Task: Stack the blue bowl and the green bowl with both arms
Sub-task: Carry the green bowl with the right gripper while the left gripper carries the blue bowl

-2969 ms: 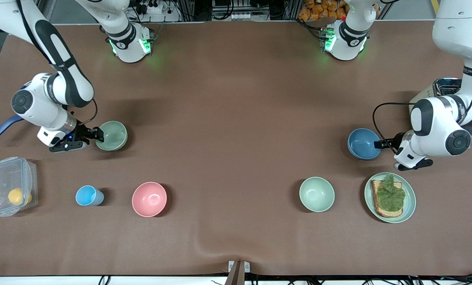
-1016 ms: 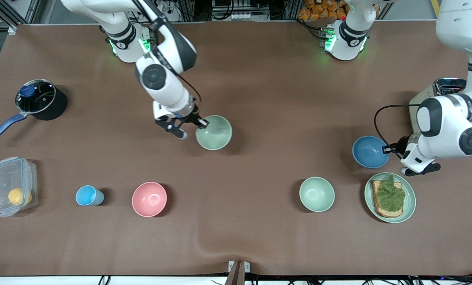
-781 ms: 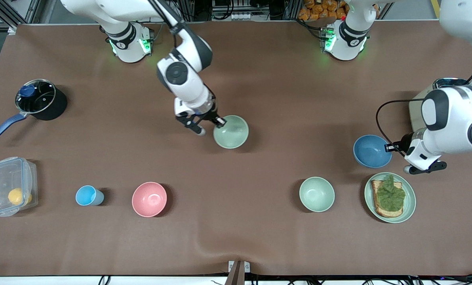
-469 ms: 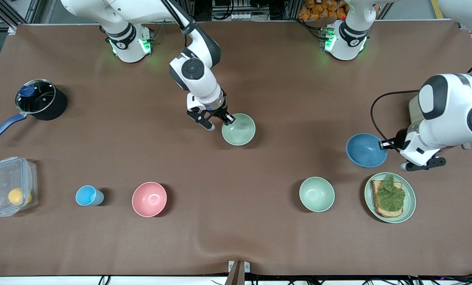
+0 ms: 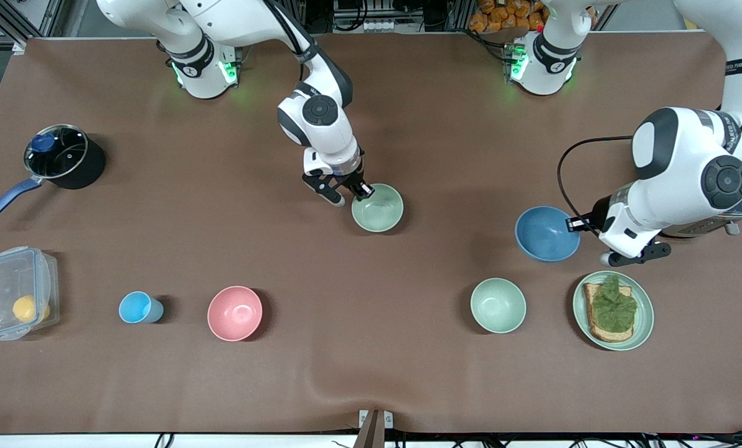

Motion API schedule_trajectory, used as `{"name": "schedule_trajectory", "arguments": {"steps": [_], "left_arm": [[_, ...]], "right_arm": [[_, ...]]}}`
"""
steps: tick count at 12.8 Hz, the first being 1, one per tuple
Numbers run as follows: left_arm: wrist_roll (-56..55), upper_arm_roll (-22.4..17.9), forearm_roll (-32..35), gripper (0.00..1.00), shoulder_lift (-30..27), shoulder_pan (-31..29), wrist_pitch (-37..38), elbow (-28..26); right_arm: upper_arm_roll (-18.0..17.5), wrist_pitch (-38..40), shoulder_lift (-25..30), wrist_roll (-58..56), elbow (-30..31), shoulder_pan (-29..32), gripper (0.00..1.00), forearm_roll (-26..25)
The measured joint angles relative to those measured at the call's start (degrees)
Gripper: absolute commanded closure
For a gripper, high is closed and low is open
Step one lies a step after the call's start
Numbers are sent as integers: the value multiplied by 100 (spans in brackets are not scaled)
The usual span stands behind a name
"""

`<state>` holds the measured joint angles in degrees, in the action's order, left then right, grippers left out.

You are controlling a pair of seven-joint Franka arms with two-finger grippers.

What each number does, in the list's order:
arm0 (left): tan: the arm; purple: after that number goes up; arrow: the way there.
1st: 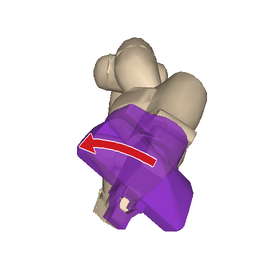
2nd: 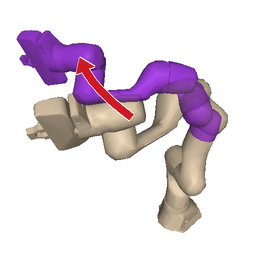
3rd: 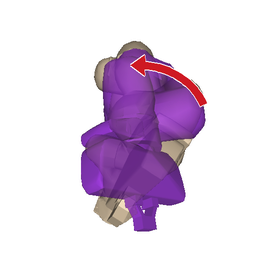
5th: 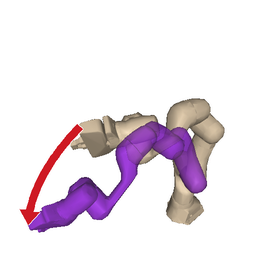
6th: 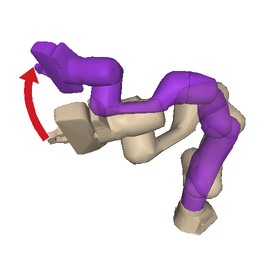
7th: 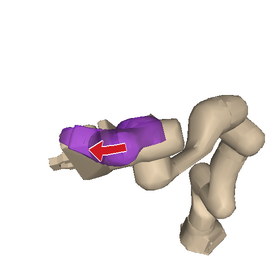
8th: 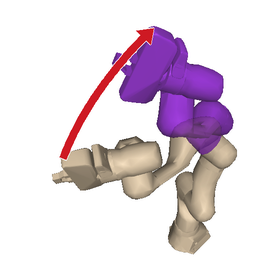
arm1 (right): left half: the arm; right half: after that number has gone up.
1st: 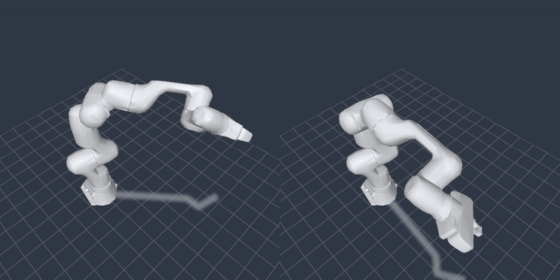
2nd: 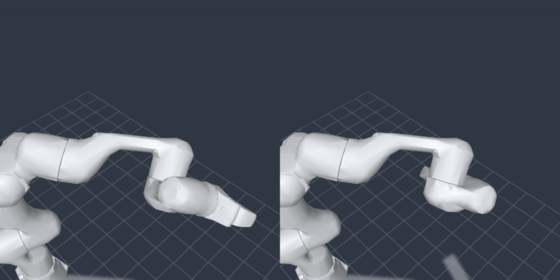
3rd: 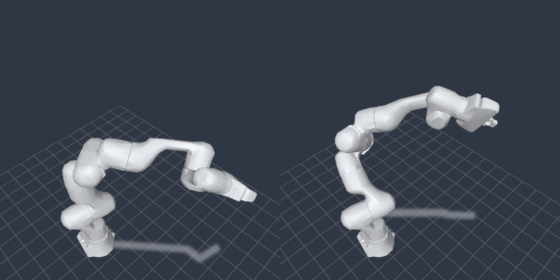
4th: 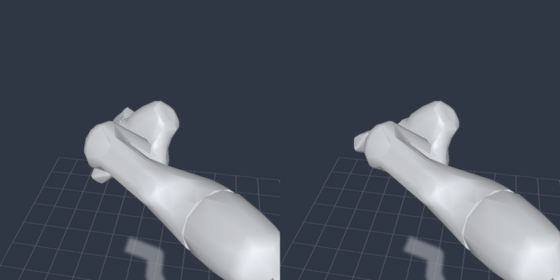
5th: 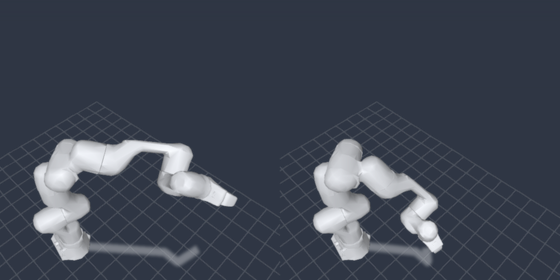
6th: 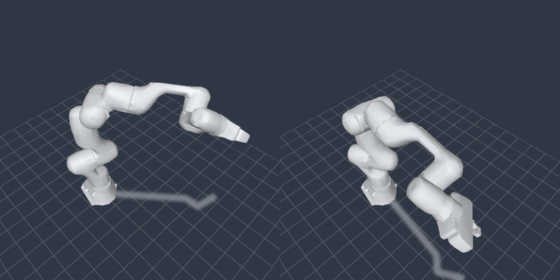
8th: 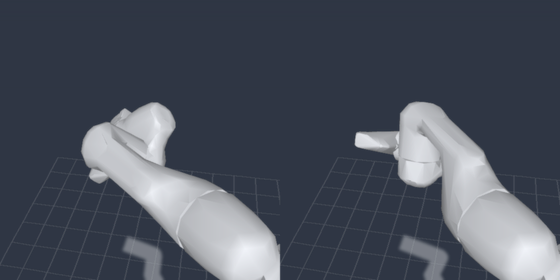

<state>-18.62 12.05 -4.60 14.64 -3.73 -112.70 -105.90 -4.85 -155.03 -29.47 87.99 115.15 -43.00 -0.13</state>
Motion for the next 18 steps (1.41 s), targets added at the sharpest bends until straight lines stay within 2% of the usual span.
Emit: {"name": "schedule_trajectory", "arguments": {"steps": [1, 2, 7, 10, 12, 14, 18], "left_arm": [[-176, 111, -1, 100, 4, 2, 0, 3], [-330, 225, -2, 100, 13, 6, 0, 3], [-728, 590, -196, 100, 49, 15, -15, 38], [-1161, 721, -225, 100, 51, 139, -17, 144], [-1646, 744, -226, 100, 78, 446, -18, 263], [-1981, 750, -226, 100, 144, 715, -19, 374], [-2416, 755, -226, 100, 299, 991, -186, 436]], "right_arm": [[61, -26, -39, 14, -16, -55, 58, -1], [112, -38, -67, 40, -36, -98, 1, -2], [267, 126, -75, 264, -243, -66, 0, -2], [310, 1477, 30, 322, -731, 168, 0, -2], [309, 2253, 183, 362, -1029, 411, 0, 68], [313, 2392, 248, 378, -1065, 666, 0, 503], [313, 1928, 1, 78, -1033, 1032, 0, 1959]]}}
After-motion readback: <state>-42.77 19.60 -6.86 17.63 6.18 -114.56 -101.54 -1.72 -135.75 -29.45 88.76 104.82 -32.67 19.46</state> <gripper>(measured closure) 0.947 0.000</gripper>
